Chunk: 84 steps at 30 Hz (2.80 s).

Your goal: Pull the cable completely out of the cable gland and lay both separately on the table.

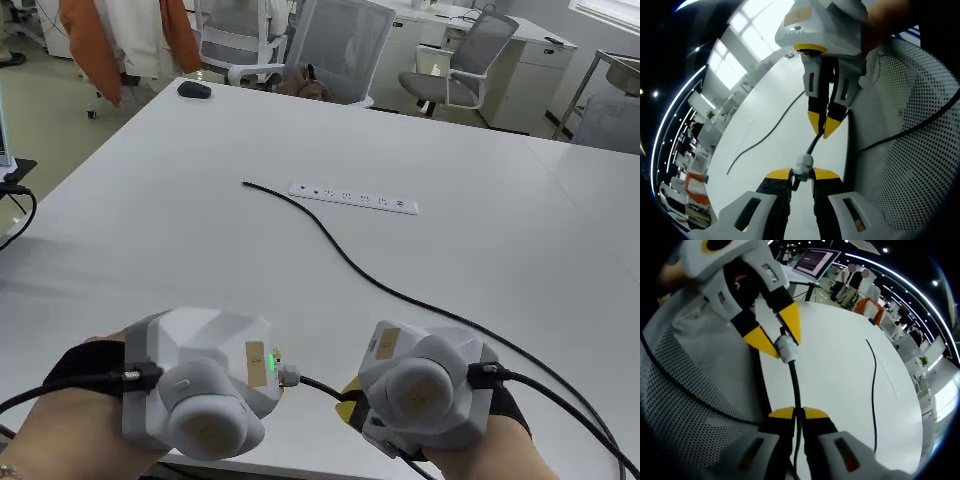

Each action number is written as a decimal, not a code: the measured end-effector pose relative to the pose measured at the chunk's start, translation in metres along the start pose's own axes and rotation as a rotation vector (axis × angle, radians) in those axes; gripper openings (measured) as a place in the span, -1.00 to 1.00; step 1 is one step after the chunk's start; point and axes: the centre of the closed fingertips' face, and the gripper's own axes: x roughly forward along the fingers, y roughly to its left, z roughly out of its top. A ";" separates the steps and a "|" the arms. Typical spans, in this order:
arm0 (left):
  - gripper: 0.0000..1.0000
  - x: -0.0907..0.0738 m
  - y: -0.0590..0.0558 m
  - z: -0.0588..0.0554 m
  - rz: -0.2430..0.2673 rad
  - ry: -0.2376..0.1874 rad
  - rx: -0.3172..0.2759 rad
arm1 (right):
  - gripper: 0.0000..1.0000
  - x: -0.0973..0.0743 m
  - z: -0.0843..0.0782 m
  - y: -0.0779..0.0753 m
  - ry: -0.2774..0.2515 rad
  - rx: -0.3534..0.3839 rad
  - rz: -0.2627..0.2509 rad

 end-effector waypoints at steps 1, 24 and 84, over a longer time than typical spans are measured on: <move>-0.67 0.000 0.002 -0.002 0.009 0.008 0.002 | -0.95 0.000 -0.001 -0.001 0.005 -0.008 -0.008; -0.67 -0.006 0.009 -0.010 0.036 0.060 -0.034 | -0.95 -0.011 -0.031 -0.036 0.084 0.185 -0.117; -0.67 0.080 0.018 -0.009 -0.324 -0.060 -0.221 | -0.57 -0.038 -0.101 -0.212 -0.148 0.609 -0.182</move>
